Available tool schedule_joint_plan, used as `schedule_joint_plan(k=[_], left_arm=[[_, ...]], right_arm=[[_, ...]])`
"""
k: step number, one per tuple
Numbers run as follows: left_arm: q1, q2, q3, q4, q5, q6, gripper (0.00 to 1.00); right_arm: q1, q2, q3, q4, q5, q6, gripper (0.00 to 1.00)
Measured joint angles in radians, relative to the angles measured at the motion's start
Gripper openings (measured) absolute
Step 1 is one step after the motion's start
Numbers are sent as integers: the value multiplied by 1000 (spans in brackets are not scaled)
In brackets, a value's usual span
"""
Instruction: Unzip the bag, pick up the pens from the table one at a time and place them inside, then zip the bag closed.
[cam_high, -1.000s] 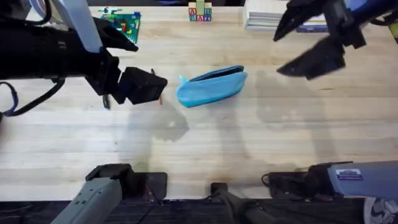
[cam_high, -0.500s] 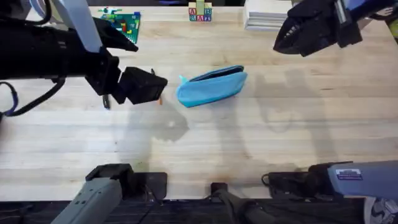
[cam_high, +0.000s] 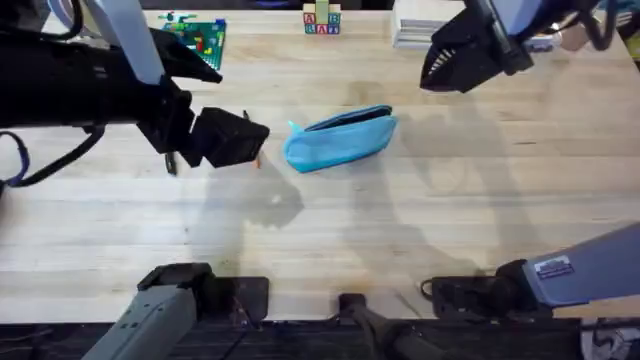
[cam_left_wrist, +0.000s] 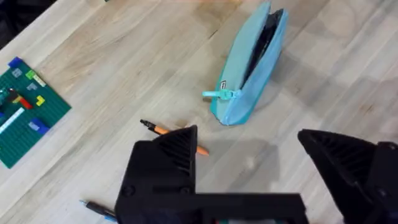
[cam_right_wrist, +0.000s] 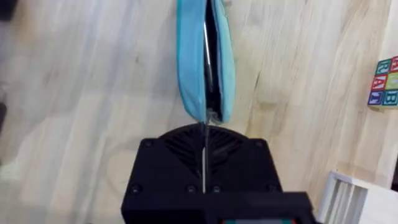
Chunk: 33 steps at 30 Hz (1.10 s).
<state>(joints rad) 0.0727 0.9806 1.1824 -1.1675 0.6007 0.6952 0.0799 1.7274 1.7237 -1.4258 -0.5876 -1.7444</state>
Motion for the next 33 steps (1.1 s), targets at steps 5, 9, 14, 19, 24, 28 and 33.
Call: schedule_joint_plan(k=[5, 9, 14, 19, 24, 28, 33], left_arm=[[0, 0, 0, 0, 0, 0, 995], [0, 0, 0, 0, 0, 0, 995], [0, 0, 0, 0, 0, 0, 996], [0, 0, 0, 0, 0, 0, 996], [0, 0, 0, 0, 0, 0, 996], [0, 0, 0, 0, 0, 0, 995], [0, 0, 0, 0, 0, 0, 995]], right_arm=[[0, 47, 0, 56, 0, -16, 31], [0, 74, 0, 88, 0, -19, 31], [4, 93, 0, 109, 0, -19, 31], [21, 133, 0, 115, 0, -22, 30], [45, 176, 0, 126, 0, -22, 31], [67, 196, 0, 132, 0, -22, 31], [89, 220, 0, 132, 0, -22, 31]])
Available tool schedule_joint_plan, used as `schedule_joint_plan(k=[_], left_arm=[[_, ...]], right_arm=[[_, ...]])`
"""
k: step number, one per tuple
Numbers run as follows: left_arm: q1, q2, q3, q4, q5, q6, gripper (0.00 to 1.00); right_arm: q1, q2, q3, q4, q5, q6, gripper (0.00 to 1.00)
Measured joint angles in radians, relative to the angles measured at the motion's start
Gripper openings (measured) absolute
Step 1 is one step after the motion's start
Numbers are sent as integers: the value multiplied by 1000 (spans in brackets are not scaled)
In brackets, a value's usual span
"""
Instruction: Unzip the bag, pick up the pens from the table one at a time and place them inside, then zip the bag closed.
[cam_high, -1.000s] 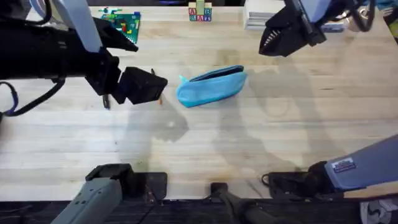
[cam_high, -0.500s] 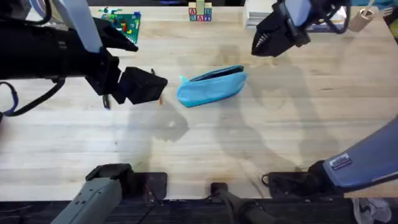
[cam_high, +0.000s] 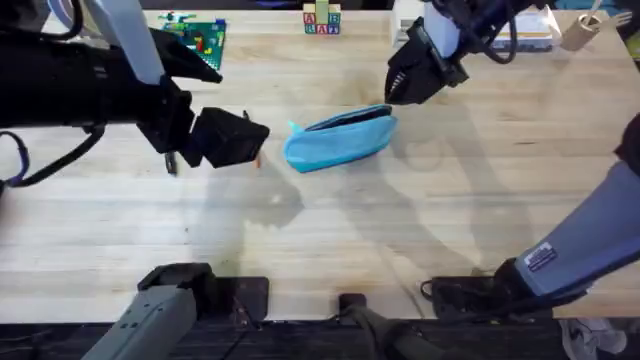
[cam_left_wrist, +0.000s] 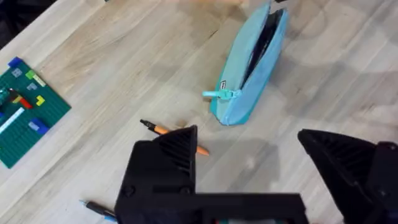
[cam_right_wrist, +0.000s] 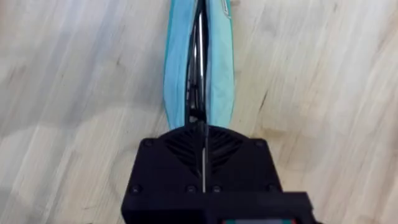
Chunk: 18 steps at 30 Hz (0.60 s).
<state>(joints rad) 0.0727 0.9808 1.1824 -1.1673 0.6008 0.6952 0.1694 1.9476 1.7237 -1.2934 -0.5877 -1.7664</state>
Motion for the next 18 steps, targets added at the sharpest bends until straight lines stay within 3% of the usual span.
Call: schedule_joint_plan(k=[18], left_arm=[[0, 0, 0, 0, 0, 0, 995]], right_arm=[[21, 74, 0, -5, -1, 0, 31]])
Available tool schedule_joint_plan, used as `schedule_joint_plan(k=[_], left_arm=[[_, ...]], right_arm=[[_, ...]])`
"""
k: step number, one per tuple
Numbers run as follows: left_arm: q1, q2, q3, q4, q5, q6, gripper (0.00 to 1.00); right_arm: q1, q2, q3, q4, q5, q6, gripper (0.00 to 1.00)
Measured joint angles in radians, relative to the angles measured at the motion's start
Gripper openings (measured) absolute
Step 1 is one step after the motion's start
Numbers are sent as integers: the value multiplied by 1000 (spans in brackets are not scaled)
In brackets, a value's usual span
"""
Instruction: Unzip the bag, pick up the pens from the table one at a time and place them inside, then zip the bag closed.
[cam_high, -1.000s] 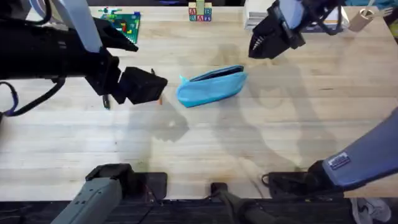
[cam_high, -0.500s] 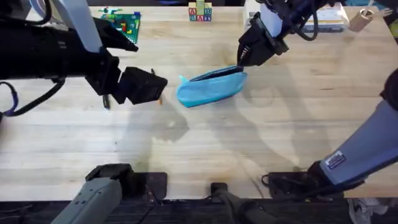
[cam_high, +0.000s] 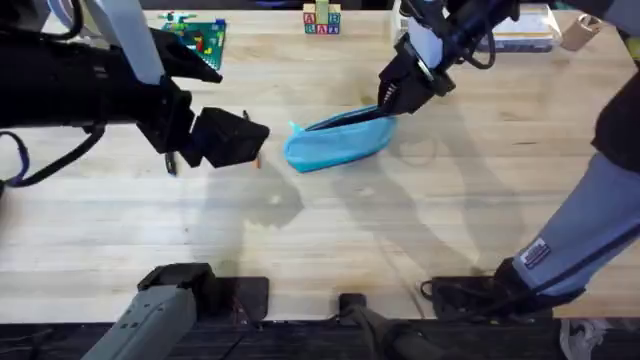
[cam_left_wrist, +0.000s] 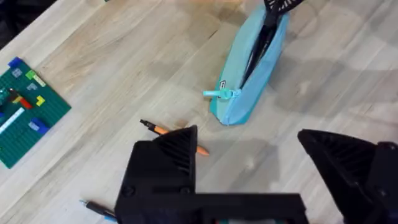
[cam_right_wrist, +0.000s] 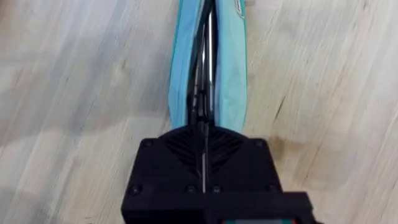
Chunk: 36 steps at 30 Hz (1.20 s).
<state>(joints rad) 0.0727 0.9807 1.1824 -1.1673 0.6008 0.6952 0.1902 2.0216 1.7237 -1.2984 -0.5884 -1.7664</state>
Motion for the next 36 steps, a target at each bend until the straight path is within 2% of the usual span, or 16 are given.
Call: schedule_joint_plan(k=[25, 27, 31, 33, 36], left_arm=[[0, 0, 0, 0, 0, 0, 995], [0, 0, 0, 0, 0, 0, 995], [0, 0, 0, 0, 0, 0, 996], [0, 0, 0, 0, 0, 0, 995], [0, 0, 0, 0, 0, 0, 996]], right_arm=[[26, 65, 0, -2, -3, 0, 53], [28, 65, 0, -2, -2, 2, 158], [28, 65, 0, -2, -2, 0, 733], [28, 65, 0, -1, -2, -3, 962], [28, 65, 0, -2, -2, -3, 994]])
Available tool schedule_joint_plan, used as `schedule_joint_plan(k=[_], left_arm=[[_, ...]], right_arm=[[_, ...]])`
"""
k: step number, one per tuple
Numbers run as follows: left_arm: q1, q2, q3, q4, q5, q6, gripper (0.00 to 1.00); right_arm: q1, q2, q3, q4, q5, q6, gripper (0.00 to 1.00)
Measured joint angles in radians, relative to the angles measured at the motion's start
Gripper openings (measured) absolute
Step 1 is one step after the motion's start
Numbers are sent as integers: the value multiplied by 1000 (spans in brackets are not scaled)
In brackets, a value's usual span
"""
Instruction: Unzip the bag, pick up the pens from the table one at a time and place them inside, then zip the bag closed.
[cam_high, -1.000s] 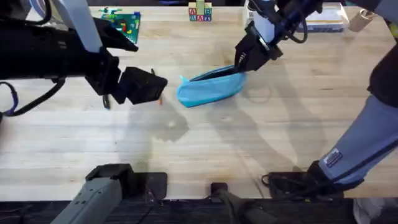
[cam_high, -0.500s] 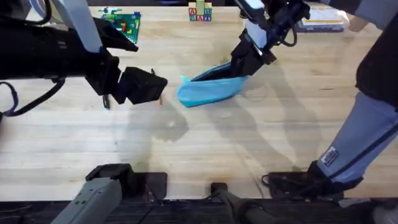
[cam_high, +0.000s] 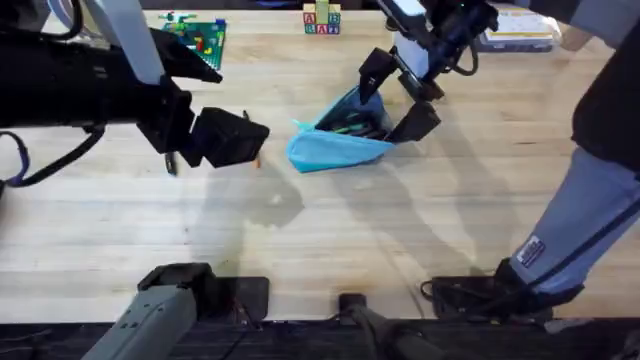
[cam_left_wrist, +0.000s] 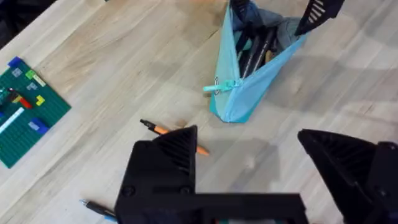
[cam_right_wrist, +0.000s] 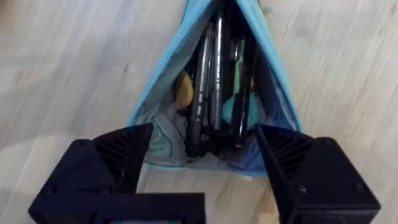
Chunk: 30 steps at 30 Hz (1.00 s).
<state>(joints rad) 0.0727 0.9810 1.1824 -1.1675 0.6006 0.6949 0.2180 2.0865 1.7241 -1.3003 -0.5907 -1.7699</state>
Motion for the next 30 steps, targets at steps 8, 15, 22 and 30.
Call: schedule_joint_plan(k=[8, 15, 22, 30], left_arm=[[0, 0, 0, 0, 0, 0, 995], [0, 0, 0, 0, 0, 0, 995], [0, 0, 0, 0, 0, 0, 995], [0, 0, 0, 0, 0, 0, 995]], right_arm=[[0, 0, 0, 1, 0, 0, 996], [0, 0, 0, -21, 0, 0, 996], [0, -32, 0, -67, 0, 0, 996], [0, -215, 0, -143, 0, 0, 996]])
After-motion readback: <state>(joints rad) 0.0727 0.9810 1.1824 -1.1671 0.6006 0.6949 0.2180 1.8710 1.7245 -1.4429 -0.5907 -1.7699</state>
